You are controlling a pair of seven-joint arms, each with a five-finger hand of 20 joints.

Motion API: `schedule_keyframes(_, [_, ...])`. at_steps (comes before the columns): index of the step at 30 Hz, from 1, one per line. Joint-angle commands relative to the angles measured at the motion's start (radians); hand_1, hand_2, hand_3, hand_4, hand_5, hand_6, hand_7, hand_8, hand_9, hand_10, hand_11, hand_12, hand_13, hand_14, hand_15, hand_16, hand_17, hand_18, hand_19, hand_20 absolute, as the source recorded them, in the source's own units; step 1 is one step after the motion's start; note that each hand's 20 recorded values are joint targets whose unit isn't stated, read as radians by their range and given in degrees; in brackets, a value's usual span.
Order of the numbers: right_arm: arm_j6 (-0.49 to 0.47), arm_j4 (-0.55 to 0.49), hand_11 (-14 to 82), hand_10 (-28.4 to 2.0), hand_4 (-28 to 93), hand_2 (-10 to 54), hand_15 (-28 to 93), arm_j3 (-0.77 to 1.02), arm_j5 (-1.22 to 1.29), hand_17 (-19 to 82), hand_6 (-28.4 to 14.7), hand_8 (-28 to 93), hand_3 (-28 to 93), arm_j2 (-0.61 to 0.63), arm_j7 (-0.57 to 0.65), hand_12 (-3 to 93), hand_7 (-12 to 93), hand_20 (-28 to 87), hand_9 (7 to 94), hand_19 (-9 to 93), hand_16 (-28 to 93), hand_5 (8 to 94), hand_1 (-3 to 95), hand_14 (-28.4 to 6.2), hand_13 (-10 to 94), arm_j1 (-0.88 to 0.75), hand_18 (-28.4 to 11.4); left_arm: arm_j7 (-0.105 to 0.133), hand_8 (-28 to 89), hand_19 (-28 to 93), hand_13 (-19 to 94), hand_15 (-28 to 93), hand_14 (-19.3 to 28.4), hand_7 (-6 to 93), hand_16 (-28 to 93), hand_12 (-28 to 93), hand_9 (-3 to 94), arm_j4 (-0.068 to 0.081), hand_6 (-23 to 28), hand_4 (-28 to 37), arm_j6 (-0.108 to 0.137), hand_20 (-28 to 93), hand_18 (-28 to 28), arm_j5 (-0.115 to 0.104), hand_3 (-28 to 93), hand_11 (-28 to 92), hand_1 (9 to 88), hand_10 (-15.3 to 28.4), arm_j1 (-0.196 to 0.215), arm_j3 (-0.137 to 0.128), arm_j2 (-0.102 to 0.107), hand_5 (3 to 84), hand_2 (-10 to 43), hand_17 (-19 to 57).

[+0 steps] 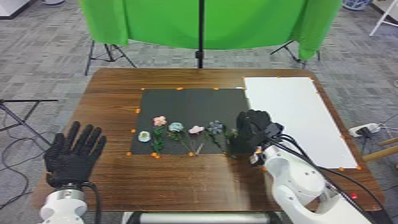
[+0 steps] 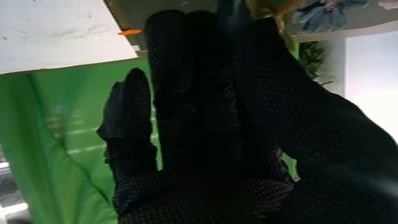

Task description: Arrange flowers

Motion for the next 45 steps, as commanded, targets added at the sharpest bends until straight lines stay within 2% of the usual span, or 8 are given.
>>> schedule_keyframes(1, [-0.021, -0.025, 15.8, -12.6, -28, -9.5, 41, 0.017, 0.030, 35, -0.8, -7, 70, 0.020, 0.022, 25.2, 20, 34, 72.7, 87, 37, 68.1, 57.8, -6.2, 68, 0.003, -21.3, 0.018, -11, 36, 31, 40, 17.1, 11.4, -6, 12, 38.7, -0.004, 7.4, -28.3, 0.009, 14, 14.4, -0.010, 80, 24, 25.1, 16.1, 0.016, -0.004, 0.008, 34.8, 14.2, -6.4])
schedule_keyframes(12, [-0.058, -0.061, 17.3, -15.0, -28, -9.5, 45, 0.047, 0.108, 33, -2.4, -13, 74, 0.025, 0.033, 16.5, 14, 34, 66.4, 87, 32, 64.6, 51.1, -8.6, 65, -0.003, -21.8, 0.030, -11, 36, 31, 40, 16.9, 11.7, -6, 12, 39.0, -0.004, 7.6, -28.3, 0.011, 14, 14.5, -0.011, 80, 25, 25.7, 16.0, 0.014, 0.000, 0.002, 35.4, 13.6, -6.5])
schedule_keyframes(17, [0.118, -0.097, 14.9, -17.2, -28, -7.4, 50, 0.155, 0.516, 32, -4.1, -12, 81, -0.016, 0.117, 15.7, 13, 31, 59.5, 84, 19, 56.8, 37.0, -12.2, 60, -0.033, -21.8, 0.041, -11, 36, 31, 40, 16.9, 11.7, -6, 12, 39.1, -0.004, 7.6, -28.3, 0.010, 14, 14.5, -0.004, 80, 25, 25.8, 16.1, 0.003, 0.002, 0.007, 35.5, 13.6, -6.4])
schedule_keyframes(20, [0.267, -0.092, 13.3, -18.3, -28, -1.3, 47, 0.259, 0.909, 28, -5.0, -12, 82, -0.048, 0.057, 15.0, 13, 28, 53.8, 77, 16, 52.5, 31.9, -14.5, 55, -0.061, -21.8, 0.042, -11, 36, 32, 41, 17.0, 11.8, -6, 12, 42.0, -0.002, 7.7, -28.3, 0.004, 14, 14.5, 0.036, 80, 26, 25.9, 16.7, -0.002, -0.003, 0.013, 35.8, 13.6, -6.4])
schedule_keyframes(30, [0.033, -0.023, 4.0, -14.7, -28, 6.4, 9, 0.561, 1.545, 15, -2.4, -11, 82, -0.127, -0.222, 11.5, 9, 18, 41.5, 34, 18, 43.1, 15.9, -14.4, 32, -0.130, -16.8, 0.076, -11, 36, 32, 40, 17.0, 11.0, -6, 12, 42.0, 0.040, 7.9, -28.3, 0.006, 13, 14.5, 0.074, 80, 25, 26.0, 16.8, -0.057, -0.037, 0.046, 37.5, 13.8, -6.3])
schedule_keyframes(39, [-0.025, -0.044, 3.2, -13.6, -28, 5.7, 4, 0.595, 1.772, 15, -3.6, -10, 85, -0.170, -0.320, 7.3, 6, 13, 38.2, 9, 7, 39.5, 11.7, -8.2, 25, -0.170, -6.8, 0.061, -11, 35, 31, 38, 16.7, 10.1, -7, 11, 40.9, 0.033, 7.9, -28.3, -0.016, 13, 14.5, 0.104, 80, 23, 25.9, 16.7, -0.019, -0.061, 0.029, 37.1, 13.6, -6.3])
schedule_keyframes(43, [-0.027, -0.061, 3.2, -13.7, -28, 5.5, 4, 0.604, 1.779, 15, -5.1, -10, 85, -0.176, -0.308, 7.0, 5, 12, 38.1, 7, 6, 38.8, 11.7, -7.6, 23, -0.186, -6.1, 0.063, -11, 33, 29, 32, 16.0, 9.5, -7, 10, 38.7, 0.037, 7.3, -28.3, -0.027, 12, 13.8, 0.153, 80, 19, 25.9, 16.0, -0.021, -0.079, 0.036, 36.3, 13.4, -5.8])
schedule_keyframes(45, [-0.030, -0.065, 3.2, -13.6, -28, 5.7, 4, 0.609, 1.781, 15, -5.0, -10, 85, -0.179, -0.309, 6.9, 5, 12, 37.9, 7, 5, 38.8, 11.8, -7.5, 23, -0.192, -6.2, 0.072, -11, 33, 29, 31, 15.8, 9.5, -7, 10, 38.3, 0.036, 7.2, -28.3, -0.035, 12, 13.8, 0.135, 79, 18, 25.9, 15.8, -0.027, -0.077, 0.038, 35.9, 13.3, -5.7])
